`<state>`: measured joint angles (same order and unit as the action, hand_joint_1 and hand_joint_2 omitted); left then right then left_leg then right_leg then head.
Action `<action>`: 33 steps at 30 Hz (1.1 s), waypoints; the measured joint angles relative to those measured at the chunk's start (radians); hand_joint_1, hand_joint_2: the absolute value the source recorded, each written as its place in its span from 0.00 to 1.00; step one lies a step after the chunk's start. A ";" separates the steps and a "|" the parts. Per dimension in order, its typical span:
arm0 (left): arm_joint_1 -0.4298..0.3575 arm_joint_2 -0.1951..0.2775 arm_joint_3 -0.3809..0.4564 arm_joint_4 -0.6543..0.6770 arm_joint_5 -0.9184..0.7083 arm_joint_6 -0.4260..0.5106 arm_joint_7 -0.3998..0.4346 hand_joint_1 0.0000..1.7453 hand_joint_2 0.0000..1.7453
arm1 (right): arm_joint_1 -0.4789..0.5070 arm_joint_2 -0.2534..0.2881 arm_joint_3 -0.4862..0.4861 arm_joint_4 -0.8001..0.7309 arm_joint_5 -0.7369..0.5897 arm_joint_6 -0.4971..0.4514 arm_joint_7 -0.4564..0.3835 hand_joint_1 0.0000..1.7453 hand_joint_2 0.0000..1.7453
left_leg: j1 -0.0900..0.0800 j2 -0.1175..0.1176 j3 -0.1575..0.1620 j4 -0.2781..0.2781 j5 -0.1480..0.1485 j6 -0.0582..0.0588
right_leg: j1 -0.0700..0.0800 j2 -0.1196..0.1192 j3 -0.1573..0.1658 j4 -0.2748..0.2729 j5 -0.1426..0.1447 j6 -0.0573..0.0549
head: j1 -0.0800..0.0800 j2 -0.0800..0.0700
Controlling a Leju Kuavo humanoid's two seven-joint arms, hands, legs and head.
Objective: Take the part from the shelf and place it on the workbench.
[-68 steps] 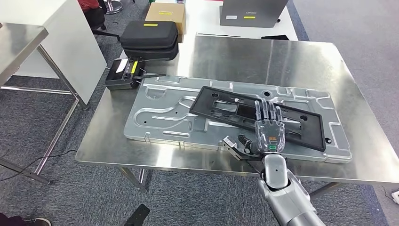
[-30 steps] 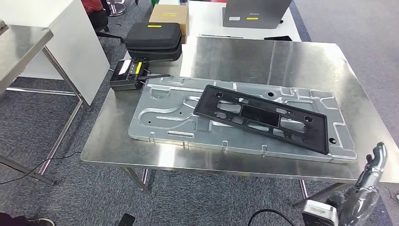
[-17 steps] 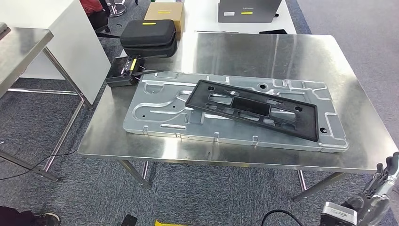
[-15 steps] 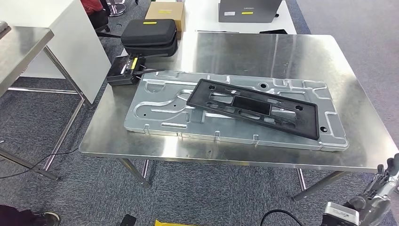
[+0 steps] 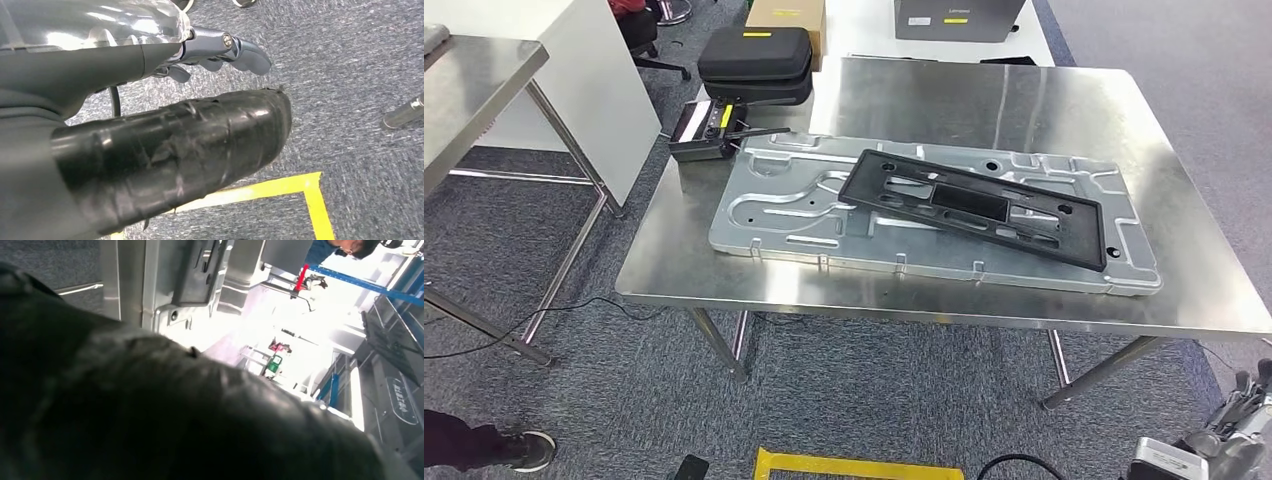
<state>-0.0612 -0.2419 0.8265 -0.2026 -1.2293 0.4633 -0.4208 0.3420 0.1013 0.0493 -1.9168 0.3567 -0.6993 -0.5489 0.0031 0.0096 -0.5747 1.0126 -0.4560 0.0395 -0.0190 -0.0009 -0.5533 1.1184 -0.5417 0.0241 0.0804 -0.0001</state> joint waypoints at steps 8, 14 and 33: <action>0.000 -0.002 0.003 0.000 0.001 0.001 0.000 0.00 0.00 | 0.004 0.018 -0.005 0.010 -0.014 0.000 -0.004 0.00 0.00 | 0.002 -0.004 -0.050 0.096 -0.073 -0.048 | 0.001 -0.004 0.019 -0.108 0.050 -0.051 | -0.002 0.000; 0.000 -0.002 0.004 0.000 0.001 0.001 0.000 0.00 0.00 | 0.005 0.024 -0.005 0.019 -0.015 0.000 -0.005 0.00 0.00 | 0.006 -0.005 -0.010 0.187 -0.110 -0.054 | 0.005 -0.005 -0.051 -0.090 0.090 -0.050 | -0.004 0.000; -0.001 -0.002 0.014 0.000 0.005 0.002 0.000 0.00 0.00 | 0.012 0.029 -0.016 0.044 -0.005 0.000 -0.002 0.00 0.00 | -0.002 0.003 -0.010 0.009 0.009 -0.016 | 0.010 0.001 0.064 -0.093 -0.001 -0.014 | -0.004 0.000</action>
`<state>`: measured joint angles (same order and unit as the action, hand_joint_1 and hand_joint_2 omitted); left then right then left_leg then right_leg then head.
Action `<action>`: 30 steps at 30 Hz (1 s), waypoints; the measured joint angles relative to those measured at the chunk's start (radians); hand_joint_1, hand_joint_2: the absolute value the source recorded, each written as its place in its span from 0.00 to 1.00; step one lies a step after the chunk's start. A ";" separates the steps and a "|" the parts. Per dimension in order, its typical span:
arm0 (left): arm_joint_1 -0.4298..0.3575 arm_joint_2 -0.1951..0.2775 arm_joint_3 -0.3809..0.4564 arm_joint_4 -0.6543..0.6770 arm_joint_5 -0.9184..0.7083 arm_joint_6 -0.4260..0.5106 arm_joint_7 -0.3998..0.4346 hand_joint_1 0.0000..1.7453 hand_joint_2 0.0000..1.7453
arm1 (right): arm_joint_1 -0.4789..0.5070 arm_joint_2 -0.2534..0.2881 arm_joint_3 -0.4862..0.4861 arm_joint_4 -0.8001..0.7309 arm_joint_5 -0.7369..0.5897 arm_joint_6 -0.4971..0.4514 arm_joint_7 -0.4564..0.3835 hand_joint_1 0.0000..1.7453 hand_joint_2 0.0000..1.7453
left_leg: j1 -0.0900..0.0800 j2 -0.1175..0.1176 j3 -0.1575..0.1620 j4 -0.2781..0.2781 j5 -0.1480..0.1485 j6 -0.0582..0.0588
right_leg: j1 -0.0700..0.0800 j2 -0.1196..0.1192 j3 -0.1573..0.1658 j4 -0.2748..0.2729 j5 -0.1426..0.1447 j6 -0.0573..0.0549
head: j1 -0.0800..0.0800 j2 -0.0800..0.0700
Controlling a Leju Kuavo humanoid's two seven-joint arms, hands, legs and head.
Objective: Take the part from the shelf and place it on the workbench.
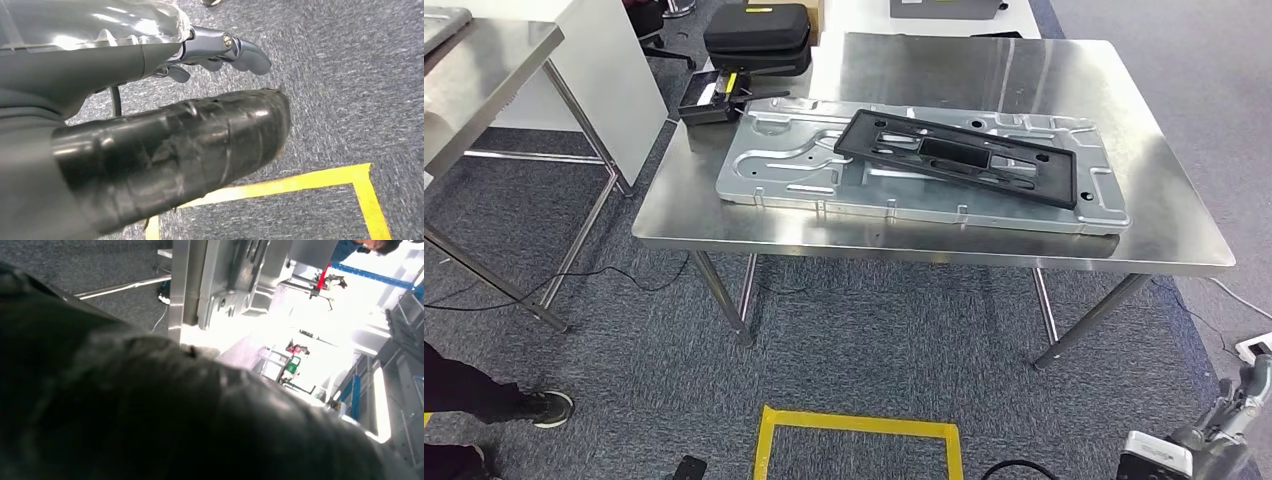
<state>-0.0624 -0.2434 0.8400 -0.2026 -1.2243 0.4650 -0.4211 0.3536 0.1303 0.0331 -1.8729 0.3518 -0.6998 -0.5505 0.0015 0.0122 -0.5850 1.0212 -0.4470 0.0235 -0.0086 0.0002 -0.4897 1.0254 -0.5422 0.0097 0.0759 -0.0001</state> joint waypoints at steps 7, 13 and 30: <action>0.003 0.002 0.007 0.000 0.004 0.000 0.000 0.00 0.00 | 0.005 0.014 -0.008 0.003 0.031 0.000 -0.006 0.00 0.00 | 0.005 -0.006 -0.068 0.181 -0.141 -0.035 | -0.003 -0.006 -0.048 -0.011 0.042 -0.041 | -0.004 0.000; 0.001 0.003 0.009 0.000 0.008 0.000 0.000 0.00 0.00 | 0.009 0.018 -0.027 0.015 0.038 0.012 0.001 0.00 0.00 | 0.003 -0.007 0.071 0.073 -0.091 -0.023 | 0.003 -0.006 -0.100 0.005 0.076 -0.034 | -0.004 0.000; 0.000 0.002 0.016 0.000 0.008 0.001 -0.001 0.00 0.00 | -0.039 0.081 -0.268 0.227 -0.025 0.243 0.010 0.00 0.00 | 0.008 0.002 -0.004 -0.003 0.008 -0.005 | -0.013 0.000 -0.003 0.004 0.005 0.019 | -0.002 0.000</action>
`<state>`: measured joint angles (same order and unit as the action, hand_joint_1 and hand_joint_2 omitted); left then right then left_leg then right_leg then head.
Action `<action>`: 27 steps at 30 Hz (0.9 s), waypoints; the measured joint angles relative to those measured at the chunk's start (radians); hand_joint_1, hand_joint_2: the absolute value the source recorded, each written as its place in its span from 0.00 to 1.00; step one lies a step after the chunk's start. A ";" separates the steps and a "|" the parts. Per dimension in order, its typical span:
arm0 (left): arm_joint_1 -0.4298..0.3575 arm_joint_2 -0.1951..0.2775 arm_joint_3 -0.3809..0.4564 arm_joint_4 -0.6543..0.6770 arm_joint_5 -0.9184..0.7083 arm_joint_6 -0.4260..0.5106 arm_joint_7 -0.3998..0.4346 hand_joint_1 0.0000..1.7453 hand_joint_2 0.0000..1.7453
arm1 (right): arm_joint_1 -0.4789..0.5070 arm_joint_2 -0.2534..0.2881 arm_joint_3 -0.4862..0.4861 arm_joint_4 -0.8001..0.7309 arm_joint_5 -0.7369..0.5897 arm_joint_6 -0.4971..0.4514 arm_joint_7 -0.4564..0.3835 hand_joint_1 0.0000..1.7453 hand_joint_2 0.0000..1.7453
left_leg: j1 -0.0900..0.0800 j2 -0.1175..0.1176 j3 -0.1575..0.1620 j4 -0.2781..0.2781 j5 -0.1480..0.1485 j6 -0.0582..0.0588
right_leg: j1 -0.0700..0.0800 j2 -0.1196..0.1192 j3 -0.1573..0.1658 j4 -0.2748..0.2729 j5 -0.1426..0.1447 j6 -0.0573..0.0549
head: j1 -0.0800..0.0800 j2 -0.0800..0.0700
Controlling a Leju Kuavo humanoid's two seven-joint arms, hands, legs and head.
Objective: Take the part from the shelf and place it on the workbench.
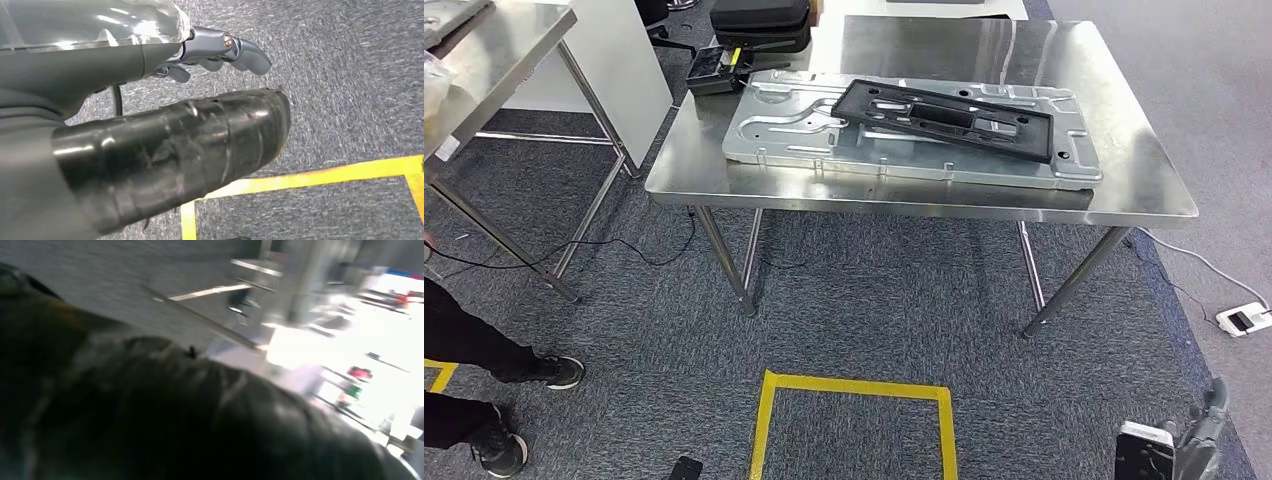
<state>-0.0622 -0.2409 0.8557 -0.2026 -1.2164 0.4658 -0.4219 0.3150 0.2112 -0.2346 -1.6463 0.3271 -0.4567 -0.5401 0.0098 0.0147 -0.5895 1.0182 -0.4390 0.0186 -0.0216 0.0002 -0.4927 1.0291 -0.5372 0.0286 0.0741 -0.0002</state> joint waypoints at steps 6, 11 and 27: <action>0.002 0.000 0.002 0.000 -0.007 -0.001 0.002 0.00 0.00 | -0.128 0.026 -0.253 0.342 0.031 0.102 -0.078 0.00 0.00 | 0.006 -0.005 -0.042 0.085 -0.075 -0.034 | 0.002 -0.003 -0.039 -0.016 0.030 -0.048 | -0.001 0.000; 0.003 0.000 0.002 0.000 -0.014 -0.002 0.008 0.00 0.00 | -0.214 0.012 -0.453 0.660 0.091 0.086 -0.083 0.00 0.00 | 0.004 -0.006 -0.048 0.251 -0.157 -0.033 | 0.012 -0.009 -0.092 -0.007 0.068 -0.054 | -0.002 0.000; -0.001 -0.003 0.016 0.000 -0.031 -0.002 0.019 0.00 0.00 | -0.333 -0.019 -0.698 1.319 0.241 -0.034 0.306 0.00 0.00 | 0.001 0.005 0.046 -0.037 -0.021 0.025 | -0.006 -0.004 -0.124 0.198 -0.031 0.018 | 0.000 0.000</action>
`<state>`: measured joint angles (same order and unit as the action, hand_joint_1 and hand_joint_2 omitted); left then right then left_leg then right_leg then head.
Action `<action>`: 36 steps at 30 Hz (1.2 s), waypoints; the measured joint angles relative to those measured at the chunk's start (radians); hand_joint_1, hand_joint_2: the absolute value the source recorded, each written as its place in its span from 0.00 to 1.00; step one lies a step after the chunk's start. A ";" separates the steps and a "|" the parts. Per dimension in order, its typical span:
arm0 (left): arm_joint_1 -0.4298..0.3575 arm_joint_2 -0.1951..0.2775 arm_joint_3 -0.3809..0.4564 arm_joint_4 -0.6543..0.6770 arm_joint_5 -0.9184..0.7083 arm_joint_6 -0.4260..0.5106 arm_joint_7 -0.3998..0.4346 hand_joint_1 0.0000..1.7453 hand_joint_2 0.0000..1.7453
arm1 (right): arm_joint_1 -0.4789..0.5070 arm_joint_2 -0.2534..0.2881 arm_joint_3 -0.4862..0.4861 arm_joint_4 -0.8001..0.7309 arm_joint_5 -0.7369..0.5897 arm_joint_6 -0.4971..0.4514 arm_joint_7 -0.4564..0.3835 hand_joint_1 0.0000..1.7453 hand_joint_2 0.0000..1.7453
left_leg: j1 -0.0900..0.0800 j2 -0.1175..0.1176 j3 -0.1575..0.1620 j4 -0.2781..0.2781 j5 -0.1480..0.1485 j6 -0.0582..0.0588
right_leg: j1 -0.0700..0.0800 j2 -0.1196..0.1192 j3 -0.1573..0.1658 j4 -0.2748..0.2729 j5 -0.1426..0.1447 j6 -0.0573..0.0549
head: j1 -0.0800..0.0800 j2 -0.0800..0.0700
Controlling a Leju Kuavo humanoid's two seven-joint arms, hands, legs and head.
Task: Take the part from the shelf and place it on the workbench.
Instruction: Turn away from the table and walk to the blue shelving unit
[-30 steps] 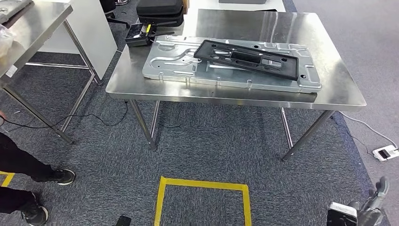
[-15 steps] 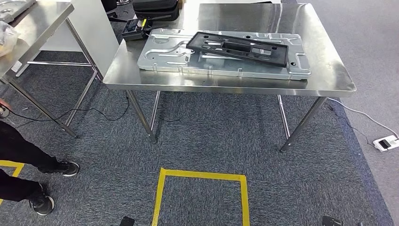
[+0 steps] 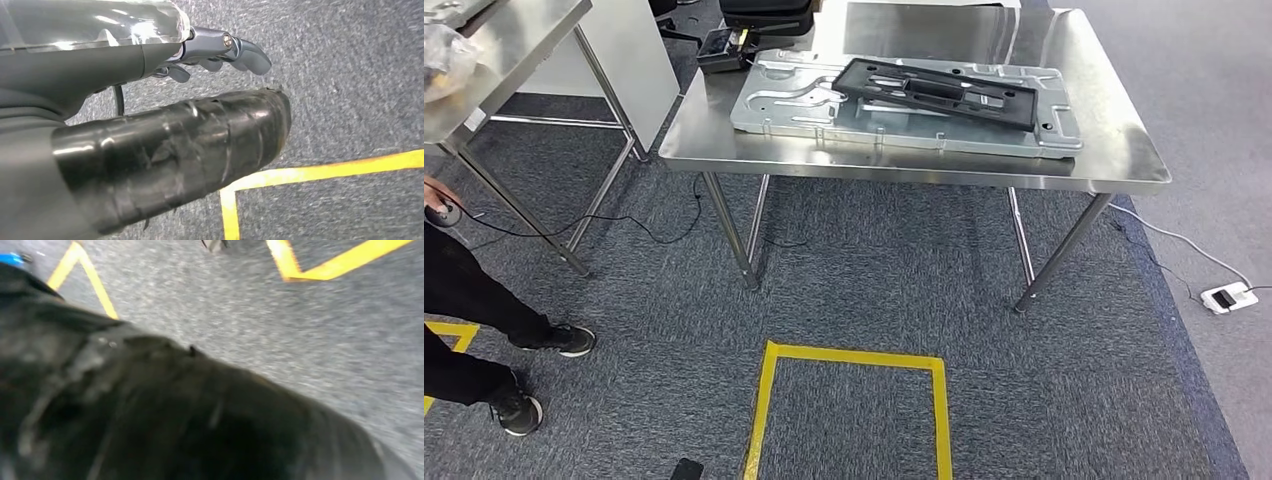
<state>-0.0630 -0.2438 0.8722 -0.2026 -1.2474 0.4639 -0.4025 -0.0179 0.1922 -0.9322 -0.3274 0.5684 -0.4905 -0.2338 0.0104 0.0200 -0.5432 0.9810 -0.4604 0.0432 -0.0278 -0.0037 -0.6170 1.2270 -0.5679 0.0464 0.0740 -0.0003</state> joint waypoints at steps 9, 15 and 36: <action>0.000 -0.002 0.001 0.000 -0.003 0.000 -0.002 0.00 0.00 | -0.024 0.008 -0.009 0.048 0.021 0.048 -0.055 0.00 0.00 | 0.006 -0.007 -0.079 0.110 -0.052 -0.056 | 0.001 0.002 0.079 -0.195 0.048 -0.061 | -0.002 0.000; 0.001 -0.002 0.001 0.000 -0.004 0.000 -0.002 0.00 0.00 | -0.027 0.008 -0.009 0.056 0.034 0.061 -0.074 0.00 0.00 | 0.004 -0.010 -0.072 0.271 -0.139 -0.049 | 0.017 0.000 0.018 -0.192 0.095 -0.071 | -0.003 0.000; -0.002 -0.003 0.003 0.000 -0.006 0.004 -0.010 0.00 0.00 | -0.033 0.015 -0.008 0.079 0.056 0.065 -0.067 0.00 0.00 | -0.013 -0.003 -0.028 0.034 -0.002 -0.015 | 0.020 0.003 0.120 -0.213 0.030 -0.042 | -0.002 0.000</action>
<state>-0.0654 -0.2468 0.8751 -0.2026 -1.2536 0.4676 -0.4129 -0.0511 0.2074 -0.9407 -0.2485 0.6242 -0.4253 -0.3004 -0.0029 0.0169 -0.5716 1.0151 -0.4624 0.0287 -0.0077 -0.0007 -0.4967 1.0140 -0.5381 0.0047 0.0717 -0.0002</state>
